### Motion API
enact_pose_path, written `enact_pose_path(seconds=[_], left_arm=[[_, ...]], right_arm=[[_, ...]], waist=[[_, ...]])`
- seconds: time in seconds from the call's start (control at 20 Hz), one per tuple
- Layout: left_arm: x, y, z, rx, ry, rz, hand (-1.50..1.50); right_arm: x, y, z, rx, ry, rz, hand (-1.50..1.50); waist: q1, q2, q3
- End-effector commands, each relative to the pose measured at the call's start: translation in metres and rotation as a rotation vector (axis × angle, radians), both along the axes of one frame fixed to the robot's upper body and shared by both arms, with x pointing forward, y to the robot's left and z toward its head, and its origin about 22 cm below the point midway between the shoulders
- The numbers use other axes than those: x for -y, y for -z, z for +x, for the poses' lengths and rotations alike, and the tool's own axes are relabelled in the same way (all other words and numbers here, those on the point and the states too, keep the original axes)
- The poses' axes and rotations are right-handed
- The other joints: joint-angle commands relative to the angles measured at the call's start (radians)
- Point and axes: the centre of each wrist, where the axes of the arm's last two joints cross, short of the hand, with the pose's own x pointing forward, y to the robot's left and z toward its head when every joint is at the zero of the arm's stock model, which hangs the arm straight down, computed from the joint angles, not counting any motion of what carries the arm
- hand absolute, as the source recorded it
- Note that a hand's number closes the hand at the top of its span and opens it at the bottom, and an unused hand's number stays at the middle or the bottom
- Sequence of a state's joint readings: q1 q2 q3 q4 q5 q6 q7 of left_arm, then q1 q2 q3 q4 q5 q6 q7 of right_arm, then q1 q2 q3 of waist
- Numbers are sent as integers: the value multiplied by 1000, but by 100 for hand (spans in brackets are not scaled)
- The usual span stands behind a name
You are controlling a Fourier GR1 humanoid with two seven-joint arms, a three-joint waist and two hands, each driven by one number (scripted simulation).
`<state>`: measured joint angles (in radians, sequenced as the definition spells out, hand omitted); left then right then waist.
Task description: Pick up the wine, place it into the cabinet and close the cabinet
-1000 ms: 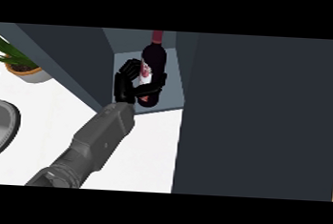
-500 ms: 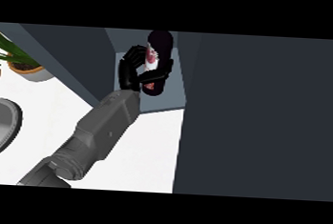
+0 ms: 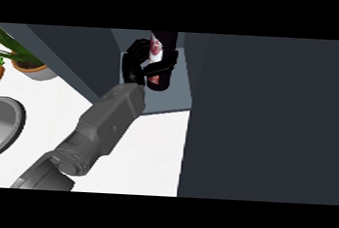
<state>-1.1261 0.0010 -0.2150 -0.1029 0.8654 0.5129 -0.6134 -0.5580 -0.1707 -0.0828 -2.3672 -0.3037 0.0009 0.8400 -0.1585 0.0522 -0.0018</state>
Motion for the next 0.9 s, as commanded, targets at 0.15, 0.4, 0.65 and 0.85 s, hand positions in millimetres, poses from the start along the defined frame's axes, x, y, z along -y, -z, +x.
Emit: enact_pose_path(seconds=[0.15, 0.4, 0.65, 0.85], left_arm=[[-7, -14, 10, -11, -7, 63, 150], [-38, -5, 10, -3, -80, 320, 150], [-49, -4, 10, 1, -146, 439, 150], [-63, 15, 1, -38, -174, 481, 150]], right_arm=[[3, 4, 1, -9, 5, 1, -150], [2, 1, -6, 10, -23, 10, -150], [2, 0, -6, 11, -23, -8, -150], [4, 0, -1, 11, -11, 1, -150]], waist=[[14, 4, 1], [-4, 9, 2], [-6, 9, 1], [1, 17, -1]])
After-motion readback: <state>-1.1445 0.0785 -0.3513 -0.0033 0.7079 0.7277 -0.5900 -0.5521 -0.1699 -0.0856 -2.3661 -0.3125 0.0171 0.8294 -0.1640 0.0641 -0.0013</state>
